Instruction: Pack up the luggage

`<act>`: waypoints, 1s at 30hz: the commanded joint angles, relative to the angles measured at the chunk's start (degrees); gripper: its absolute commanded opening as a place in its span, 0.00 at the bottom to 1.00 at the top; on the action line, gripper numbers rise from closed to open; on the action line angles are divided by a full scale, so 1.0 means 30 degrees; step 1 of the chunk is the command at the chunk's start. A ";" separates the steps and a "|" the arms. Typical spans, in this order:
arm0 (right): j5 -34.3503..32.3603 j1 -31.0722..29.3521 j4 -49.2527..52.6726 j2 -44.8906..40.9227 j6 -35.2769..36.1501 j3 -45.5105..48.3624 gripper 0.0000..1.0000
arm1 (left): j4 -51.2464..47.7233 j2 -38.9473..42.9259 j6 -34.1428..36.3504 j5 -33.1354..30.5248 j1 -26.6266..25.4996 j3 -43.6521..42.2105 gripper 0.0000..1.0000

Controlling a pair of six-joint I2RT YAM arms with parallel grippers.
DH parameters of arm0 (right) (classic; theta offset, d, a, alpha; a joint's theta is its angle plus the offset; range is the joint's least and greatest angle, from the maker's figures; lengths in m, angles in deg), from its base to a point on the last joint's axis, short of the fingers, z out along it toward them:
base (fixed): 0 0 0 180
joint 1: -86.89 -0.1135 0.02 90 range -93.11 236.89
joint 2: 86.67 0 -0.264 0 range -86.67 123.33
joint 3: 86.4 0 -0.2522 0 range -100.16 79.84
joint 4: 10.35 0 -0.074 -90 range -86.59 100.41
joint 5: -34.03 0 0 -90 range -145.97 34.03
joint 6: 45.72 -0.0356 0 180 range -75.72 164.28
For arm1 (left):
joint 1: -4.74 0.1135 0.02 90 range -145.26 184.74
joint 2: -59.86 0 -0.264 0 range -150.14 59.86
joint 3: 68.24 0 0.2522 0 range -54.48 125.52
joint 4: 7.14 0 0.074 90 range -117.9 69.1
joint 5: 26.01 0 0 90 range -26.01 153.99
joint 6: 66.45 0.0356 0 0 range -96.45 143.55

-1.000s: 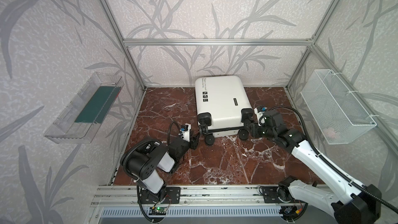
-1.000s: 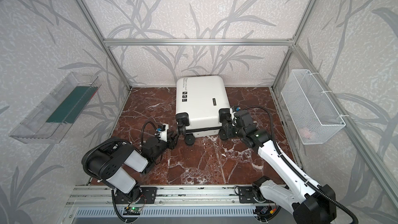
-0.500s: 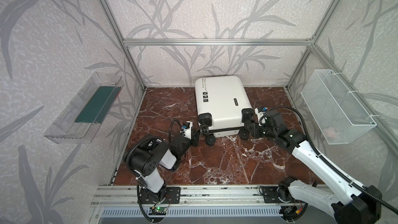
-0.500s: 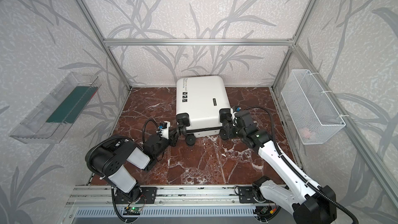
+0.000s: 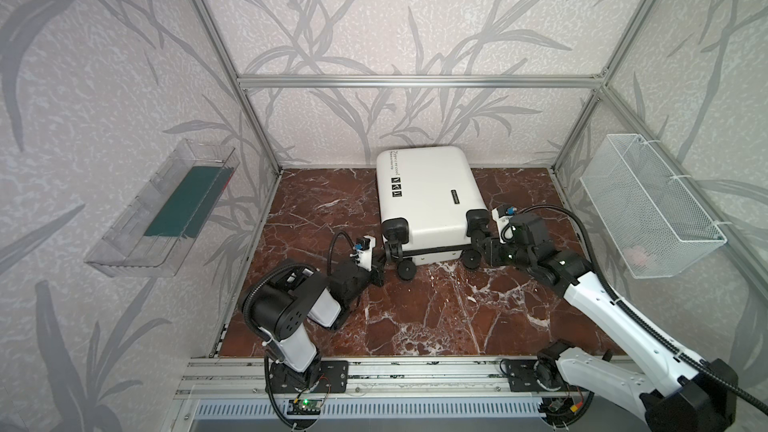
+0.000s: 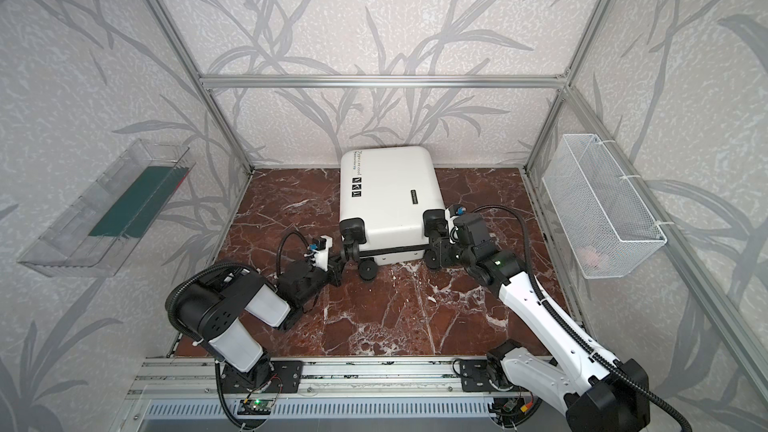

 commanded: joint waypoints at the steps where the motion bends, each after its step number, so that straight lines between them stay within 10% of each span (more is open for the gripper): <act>1: 0.0193 0.0098 -0.0554 -0.0763 0.0081 -0.0010 0.00 | 0.0910 0.0678 -0.0691 0.0245 0.0058 -0.0433 0.00; 15: 0.0270 0.0134 -0.0695 -0.0704 -0.0055 0.0081 0.00 | -0.3260 0.4182 -0.0638 -0.0754 0.0072 -0.0889 0.00; 30: 0.0226 0.0264 -0.0624 -0.0591 0.0047 -0.0365 0.00 | -0.9510 0.8045 0.2711 -0.1953 -0.0005 -0.0335 0.30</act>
